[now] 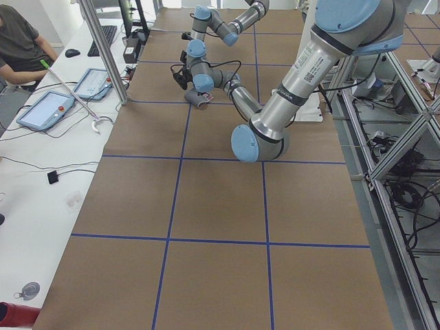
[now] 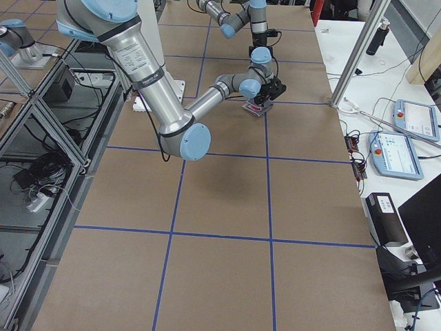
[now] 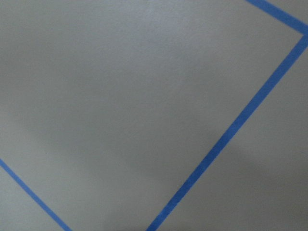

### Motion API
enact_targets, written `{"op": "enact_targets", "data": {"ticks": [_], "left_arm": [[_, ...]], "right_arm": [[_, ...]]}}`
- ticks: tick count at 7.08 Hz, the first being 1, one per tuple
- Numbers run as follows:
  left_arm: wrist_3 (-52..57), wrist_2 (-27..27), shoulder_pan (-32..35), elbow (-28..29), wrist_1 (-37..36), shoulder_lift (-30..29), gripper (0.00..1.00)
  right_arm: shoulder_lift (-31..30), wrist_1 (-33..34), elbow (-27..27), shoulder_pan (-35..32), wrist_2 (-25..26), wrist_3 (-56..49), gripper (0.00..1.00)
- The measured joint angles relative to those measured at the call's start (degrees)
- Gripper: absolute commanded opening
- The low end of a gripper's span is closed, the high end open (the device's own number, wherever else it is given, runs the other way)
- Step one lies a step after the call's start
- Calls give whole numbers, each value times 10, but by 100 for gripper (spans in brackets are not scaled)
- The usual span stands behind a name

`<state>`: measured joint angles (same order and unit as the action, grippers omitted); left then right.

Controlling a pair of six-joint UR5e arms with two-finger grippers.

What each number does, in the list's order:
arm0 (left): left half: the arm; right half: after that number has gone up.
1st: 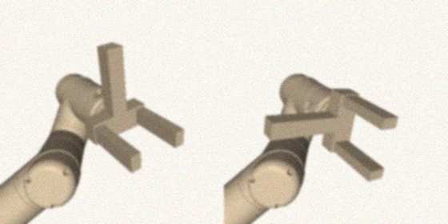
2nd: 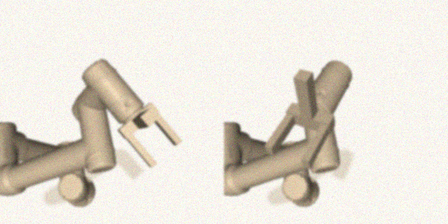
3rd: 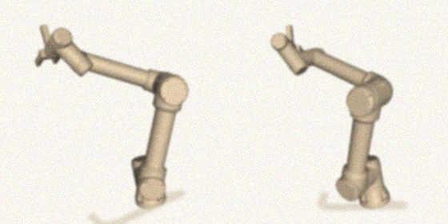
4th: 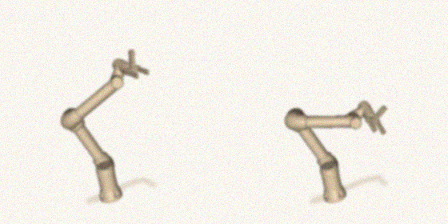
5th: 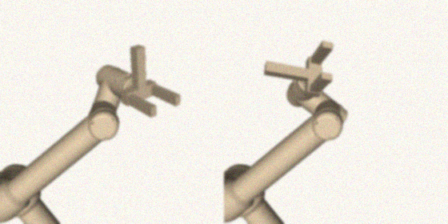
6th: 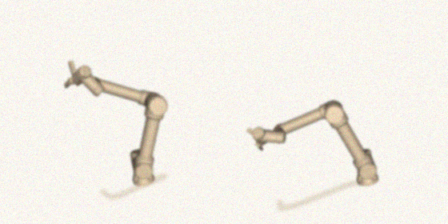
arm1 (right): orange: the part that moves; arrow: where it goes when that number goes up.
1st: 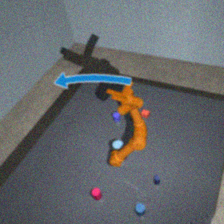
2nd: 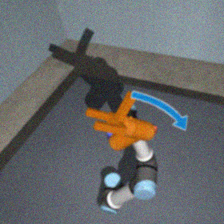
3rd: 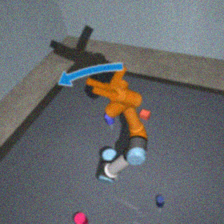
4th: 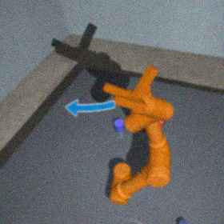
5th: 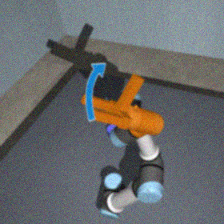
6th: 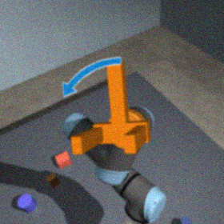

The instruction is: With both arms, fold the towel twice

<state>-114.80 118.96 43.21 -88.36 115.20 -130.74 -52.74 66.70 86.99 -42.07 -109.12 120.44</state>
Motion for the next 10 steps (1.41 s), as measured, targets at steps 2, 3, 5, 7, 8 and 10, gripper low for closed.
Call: {"op": "enact_targets", "data": {"ticks": [2,3,5,7,8,10], "left_arm": [[12,1,5,-17,-1,20,100],[15,1,9,-27,-1,30,100],[17,1,10,-34,-1,36,100],[17,0,11,-34,-1,36,100],[17,0,10,-34,-1,36,100],[20,-5,8,-21,0,31,100]], "right_arm": [[29,-17,-21,45,65,96,99],[46,-20,-41,62,90,146,99],[62,-23,-65,101,126,198,97],[79,-24,-99,132,144,214,95],[92,-24,-119,136,147,214,95],[102,-21,-123,115,115,210,98]]}}
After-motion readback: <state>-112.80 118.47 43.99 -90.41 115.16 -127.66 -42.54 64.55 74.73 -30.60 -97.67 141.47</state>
